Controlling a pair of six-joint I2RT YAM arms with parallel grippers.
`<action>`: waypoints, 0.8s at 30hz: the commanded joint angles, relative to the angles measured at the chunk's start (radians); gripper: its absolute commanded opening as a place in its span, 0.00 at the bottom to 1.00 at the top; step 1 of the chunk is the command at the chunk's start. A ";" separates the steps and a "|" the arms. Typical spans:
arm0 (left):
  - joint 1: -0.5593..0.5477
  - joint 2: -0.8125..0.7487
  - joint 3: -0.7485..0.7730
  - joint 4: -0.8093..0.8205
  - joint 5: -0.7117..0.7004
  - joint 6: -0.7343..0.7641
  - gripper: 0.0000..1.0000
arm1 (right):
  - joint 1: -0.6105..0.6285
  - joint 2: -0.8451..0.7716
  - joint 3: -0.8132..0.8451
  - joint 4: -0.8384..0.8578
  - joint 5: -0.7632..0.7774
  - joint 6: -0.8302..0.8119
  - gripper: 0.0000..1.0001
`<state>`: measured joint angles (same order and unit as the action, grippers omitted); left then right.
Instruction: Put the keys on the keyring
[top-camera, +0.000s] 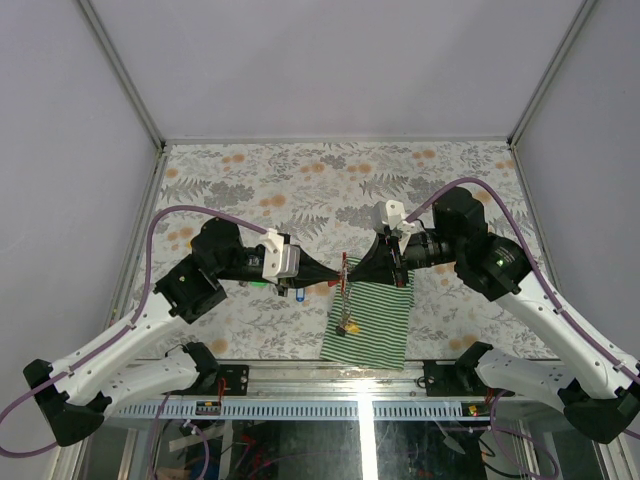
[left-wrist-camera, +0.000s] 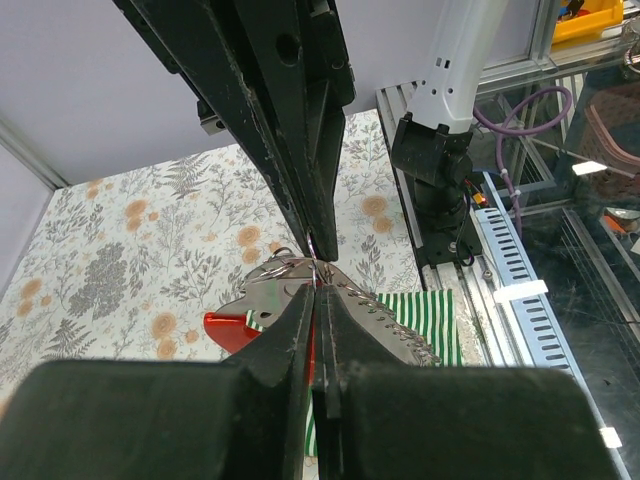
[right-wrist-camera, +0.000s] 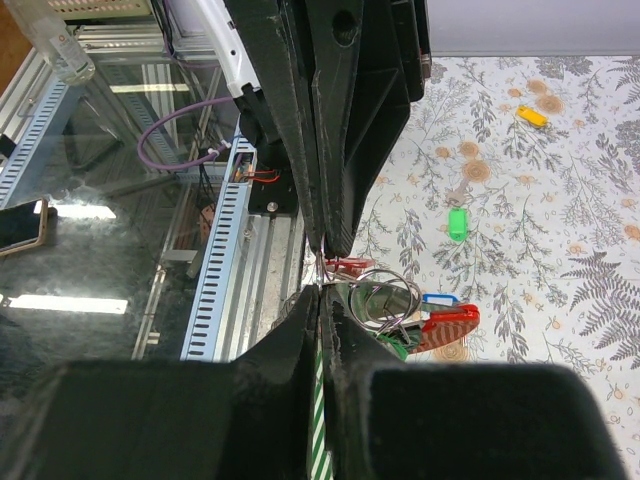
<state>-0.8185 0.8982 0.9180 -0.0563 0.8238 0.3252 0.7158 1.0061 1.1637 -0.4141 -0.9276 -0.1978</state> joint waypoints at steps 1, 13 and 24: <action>-0.009 -0.003 0.028 0.050 0.036 0.016 0.00 | 0.008 -0.006 0.016 0.066 -0.007 0.015 0.02; -0.013 0.013 0.050 -0.034 0.055 0.077 0.00 | 0.007 -0.032 0.016 0.103 0.012 0.046 0.02; -0.018 -0.002 0.036 -0.042 0.040 0.090 0.00 | 0.008 -0.063 -0.020 0.179 0.051 0.113 0.00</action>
<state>-0.8242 0.9119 0.9371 -0.1040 0.8486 0.3965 0.7162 0.9802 1.1461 -0.3534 -0.9142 -0.1291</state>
